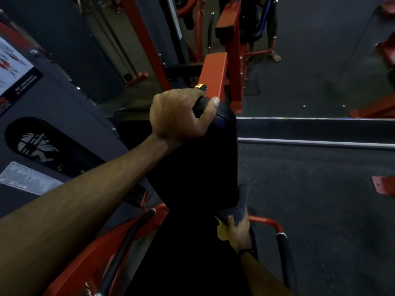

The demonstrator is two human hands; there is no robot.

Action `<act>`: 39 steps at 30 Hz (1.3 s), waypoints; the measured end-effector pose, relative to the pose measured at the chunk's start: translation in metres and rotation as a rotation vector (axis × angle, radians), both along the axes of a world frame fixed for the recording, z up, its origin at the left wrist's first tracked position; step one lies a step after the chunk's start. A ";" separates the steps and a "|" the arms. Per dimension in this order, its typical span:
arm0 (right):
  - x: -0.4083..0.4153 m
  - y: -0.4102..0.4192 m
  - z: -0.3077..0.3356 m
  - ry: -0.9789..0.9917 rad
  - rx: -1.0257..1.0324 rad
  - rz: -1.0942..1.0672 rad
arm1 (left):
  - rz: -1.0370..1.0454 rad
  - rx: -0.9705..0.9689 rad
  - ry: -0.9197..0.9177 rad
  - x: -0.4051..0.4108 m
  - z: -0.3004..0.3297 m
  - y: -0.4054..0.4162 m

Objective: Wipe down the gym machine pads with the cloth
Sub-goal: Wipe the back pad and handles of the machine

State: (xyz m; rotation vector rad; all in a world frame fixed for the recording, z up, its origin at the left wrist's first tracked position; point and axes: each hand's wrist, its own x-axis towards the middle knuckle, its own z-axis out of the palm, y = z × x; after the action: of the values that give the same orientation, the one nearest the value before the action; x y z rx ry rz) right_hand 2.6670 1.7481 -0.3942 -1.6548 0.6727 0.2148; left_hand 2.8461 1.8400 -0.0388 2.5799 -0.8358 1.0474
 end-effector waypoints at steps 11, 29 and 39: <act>0.015 -0.009 0.064 -0.341 0.026 -0.099 | 0.002 -0.012 0.015 0.001 0.000 -0.002; 0.057 -0.012 0.207 -0.577 -0.131 -0.570 | 0.043 0.012 0.160 0.000 0.003 -0.002; 0.087 -0.007 0.348 -0.809 -0.426 -0.502 | -0.180 -0.495 0.505 -0.002 0.022 0.008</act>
State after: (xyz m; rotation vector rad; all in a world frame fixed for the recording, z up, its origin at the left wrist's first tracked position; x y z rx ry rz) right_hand 2.7542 1.7406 -0.0459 -1.7132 0.4905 -0.9695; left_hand 2.8437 1.8479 -0.0173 2.1461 -0.5722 0.4383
